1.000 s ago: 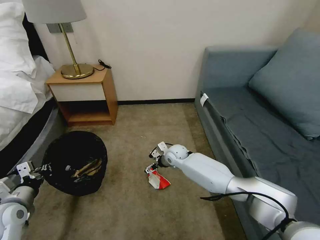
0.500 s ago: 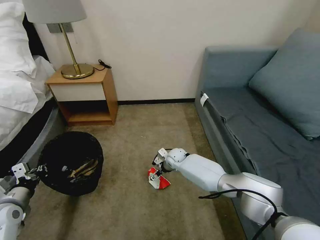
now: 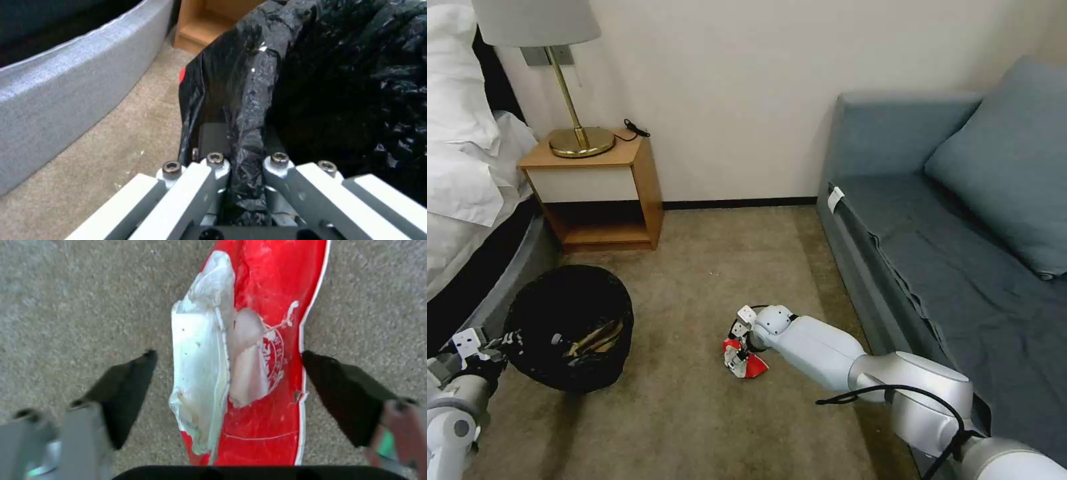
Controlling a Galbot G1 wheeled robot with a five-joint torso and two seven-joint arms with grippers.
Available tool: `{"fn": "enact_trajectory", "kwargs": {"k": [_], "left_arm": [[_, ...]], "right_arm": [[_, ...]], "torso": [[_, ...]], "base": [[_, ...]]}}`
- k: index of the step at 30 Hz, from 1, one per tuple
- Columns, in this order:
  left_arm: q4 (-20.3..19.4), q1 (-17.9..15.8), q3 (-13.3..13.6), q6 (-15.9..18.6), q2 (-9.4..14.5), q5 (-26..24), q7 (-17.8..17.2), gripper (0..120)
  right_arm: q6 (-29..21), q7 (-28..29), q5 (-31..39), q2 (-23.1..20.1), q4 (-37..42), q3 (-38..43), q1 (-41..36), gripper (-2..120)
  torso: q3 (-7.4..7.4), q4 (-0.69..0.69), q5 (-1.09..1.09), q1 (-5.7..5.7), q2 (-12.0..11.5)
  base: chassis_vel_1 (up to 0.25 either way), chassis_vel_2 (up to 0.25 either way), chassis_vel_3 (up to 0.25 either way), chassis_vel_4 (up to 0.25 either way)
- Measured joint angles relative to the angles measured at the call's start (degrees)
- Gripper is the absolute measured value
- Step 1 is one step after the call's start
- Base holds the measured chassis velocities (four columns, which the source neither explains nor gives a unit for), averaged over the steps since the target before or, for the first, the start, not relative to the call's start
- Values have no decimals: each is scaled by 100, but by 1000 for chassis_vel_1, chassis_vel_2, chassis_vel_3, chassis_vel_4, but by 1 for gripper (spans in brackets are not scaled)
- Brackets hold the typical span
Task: Pick up the trash bin, then pick up the garbage on the floor and place it into the trash bin.
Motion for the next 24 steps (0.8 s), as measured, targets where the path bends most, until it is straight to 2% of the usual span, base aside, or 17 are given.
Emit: {"fn": "enact_trajectory", "kwargs": {"k": [4,6,7,8,11,12,16,17,21,24], "left_arm": [[9,-3,-21,-11,-8,1,2,3],[10,-4,-24,-11,-9,2,3,3],[10,-4,-30,-12,-14,2,4,3],[10,-4,-30,-12,-14,2,4,3],[8,8,-49,-17,-21,0,15,3],[8,8,-49,-17,-21,0,15,3],[-10,63,-106,-41,-38,-12,32,3],[-10,63,-106,-41,-38,-12,32,3],[-51,71,-107,-8,-66,-102,19,3],[-87,56,-104,45,-81,-155,3,3]], "right_arm": [[15,-8,-25,-14,39,-18,-40,69],[17,-8,-30,-13,40,-21,-44,68],[25,-6,-44,-5,38,-27,-56,57],[25,-6,-44,-5,38,-27,-56,57],[32,2,-64,23,28,-32,-69,41],[32,2,-64,23,28,-32,-69,41],[38,60,-77,59,23,-51,-64,22],[38,60,-77,59,23,-51,-64,22],[42,219,62,-45,192,-19,-1,4],[35,323,140,-114,323,41,-2,0]], "torso": [[0,0,1,0,0],[0,0,0,0,0],[0,0,0,0,0],[0,0,0,0,0],[0,-1,0,0,0],[0,-1,0,0,0],[0,0,0,0,0],[0,0,0,0,0],[0,1,1,0,0],[0,0,1,0,0]], "base": [[0,0,0,0],[0,0,0,0],[0,0,0,0],[0,0,0,0],[0,0,0,0],[0,0,0,0],[0,0,0,0],[0,0,0,0],[0,0,0,0],[0,0,0,0]]}}
